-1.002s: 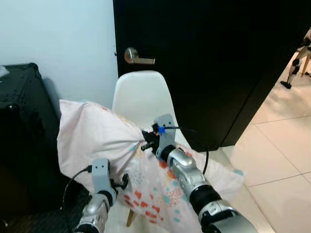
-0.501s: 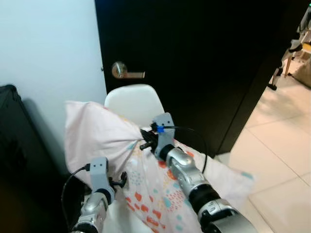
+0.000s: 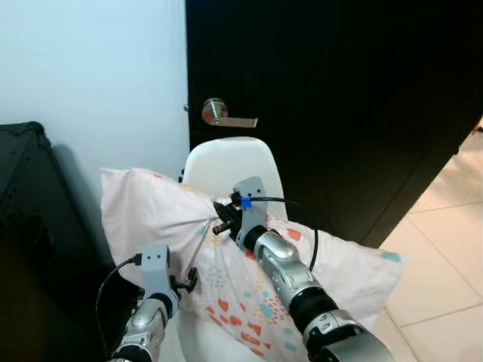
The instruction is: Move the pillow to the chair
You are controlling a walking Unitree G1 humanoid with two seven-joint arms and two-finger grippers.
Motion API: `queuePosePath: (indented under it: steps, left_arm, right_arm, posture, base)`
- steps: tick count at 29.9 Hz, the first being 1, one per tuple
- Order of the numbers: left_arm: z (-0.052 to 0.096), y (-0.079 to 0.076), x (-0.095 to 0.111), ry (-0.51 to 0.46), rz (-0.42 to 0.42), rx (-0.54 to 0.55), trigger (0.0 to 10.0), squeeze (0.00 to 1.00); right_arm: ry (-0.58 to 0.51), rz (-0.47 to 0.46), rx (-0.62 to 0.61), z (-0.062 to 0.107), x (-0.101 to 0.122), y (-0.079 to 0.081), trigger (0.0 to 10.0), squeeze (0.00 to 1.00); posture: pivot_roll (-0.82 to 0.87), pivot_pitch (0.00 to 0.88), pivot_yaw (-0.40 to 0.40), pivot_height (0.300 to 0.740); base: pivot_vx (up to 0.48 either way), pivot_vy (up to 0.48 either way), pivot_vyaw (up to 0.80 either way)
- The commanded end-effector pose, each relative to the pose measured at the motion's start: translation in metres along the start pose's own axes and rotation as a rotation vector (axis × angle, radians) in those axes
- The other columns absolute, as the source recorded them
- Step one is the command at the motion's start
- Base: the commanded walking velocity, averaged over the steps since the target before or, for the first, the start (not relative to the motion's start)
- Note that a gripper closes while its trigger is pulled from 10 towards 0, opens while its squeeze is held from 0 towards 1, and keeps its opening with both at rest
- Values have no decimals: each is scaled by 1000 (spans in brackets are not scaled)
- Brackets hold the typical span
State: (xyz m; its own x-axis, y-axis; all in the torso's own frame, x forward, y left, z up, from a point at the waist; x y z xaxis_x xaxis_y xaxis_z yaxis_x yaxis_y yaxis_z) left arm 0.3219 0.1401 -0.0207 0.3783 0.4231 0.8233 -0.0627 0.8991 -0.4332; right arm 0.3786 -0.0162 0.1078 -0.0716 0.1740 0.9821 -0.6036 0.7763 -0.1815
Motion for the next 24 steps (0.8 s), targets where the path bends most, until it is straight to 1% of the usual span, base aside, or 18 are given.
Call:
queuePosePath:
  steps: [1,2,4,5,7,9,10,11,12,13,14,16,17,19,20,22,23,24]
  left_arm:
    - [2,-3,-10,22,26,7,10000,0]
    - [2,-3,-10,22,26,7,10000,0]
    - [3,-5,-12,31,20,-1,10000,0]
    - [3,-5,-12,31,20,-1,10000,0]
    - [3,-5,-13,33,22,-4,10000,0]
    - [5,-6,-17,36,27,-7,10000,0]
    - [6,-6,-19,37,27,-8,10000,0]
    - [6,-6,-19,37,27,-8,10000,0]
    - [7,-6,-21,37,30,-9,10000,0]
    - [7,-6,-21,37,30,-9,10000,0]
    - [8,-6,-24,40,31,-7,10000,0]
    - [11,-4,-28,42,38,-1,10000,0]
    - [11,-4,-28,42,38,-1,10000,0]
    - [13,-3,-31,43,43,6,10000,0]
    - [13,-3,-31,43,43,6,10000,0]
    - [15,-3,-33,42,44,9,10000,0]
    - [15,-3,-33,42,44,9,10000,0]
    - [15,-3,-33,41,45,9,10000,0]
  right_arm:
    - [-69,54,6,-1,15,-2,10000,0]
    - [-69,54,6,-1,15,-2,10000,0]
    - [-67,96,60,-1,13,8,10000,0]
    - [-67,96,60,-1,13,8,10000,0]
    - [-64,126,103,-1,12,16,10000,0]
    - [-40,194,281,2,3,42,10000,0]
    - [-32,216,340,4,0,51,10000,0]
    - [-32,216,340,4,0,51,10000,0]
    - [-30,218,384,4,-2,58,10000,0]
    - [-30,218,384,4,-2,58,10000,0]
    - [-24,232,397,1,-1,62,10000,0]
    - [-40,266,417,-8,9,71,10000,0]
    - [-40,266,417,-8,9,71,10000,0]
    - [-86,278,432,-16,26,78,10000,0]
    - [-86,278,432,-16,26,78,10000,0]
    - [-138,244,441,-27,51,85,10000,0]
    - [-138,244,441,-27,51,85,10000,0]
    - [-152,209,443,-32,60,89,10000,0]
  posture:
    - [111,0,-65,740]
    - [111,0,-65,740]
    - [117,0,-70,740]
    - [117,0,-70,740]
    - [117,0,-70,740]
    - [132,0,-73,740]
    - [133,0,-74,740]
    - [133,0,-74,740]
    - [139,0,-77,740]
    - [139,0,-77,740]
    - [145,0,-79,740]
    - [151,0,-83,740]
    - [151,0,-83,740]
    - [156,0,-86,740]
    - [156,0,-86,740]
    - [168,0,-94,740]
    - [168,0,-94,740]
    - [173,0,-97,735]
  base:
    - [0,0,0]
    - [0,0,0]
    - [0,0,0]
    - [0,0,0]
    - [0,0,0]
    - [0,0,0]
    - [0,0,0]
    - [0,0,0]
    - [0,0,0]
    - [0,0,0]
    - [0,0,0]
    - [0,0,0]
    - [0,0,0]
    - [0,0,0]
    - [0,0,0]
    - [0,0,0]
    - [0,0,0]
    - [0,0,0]
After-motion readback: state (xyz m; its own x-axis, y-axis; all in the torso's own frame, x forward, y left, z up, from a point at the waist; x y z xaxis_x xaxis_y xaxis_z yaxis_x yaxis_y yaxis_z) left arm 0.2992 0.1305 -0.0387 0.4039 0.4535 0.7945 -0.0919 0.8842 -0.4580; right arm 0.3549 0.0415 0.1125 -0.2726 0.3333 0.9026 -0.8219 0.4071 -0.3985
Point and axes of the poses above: a point about 5 cm out from each wrist's last joint towards the gripper, its own z axis pointing back from the gripper into the wrist, its own x axis along the axis of the wrist's last joint, y = z × x, the point moved 4 cm from there along -z, pointing out of the wrist towards the gripper, and after that the axes turned 14 degrees about z, right-handed, at the moved point
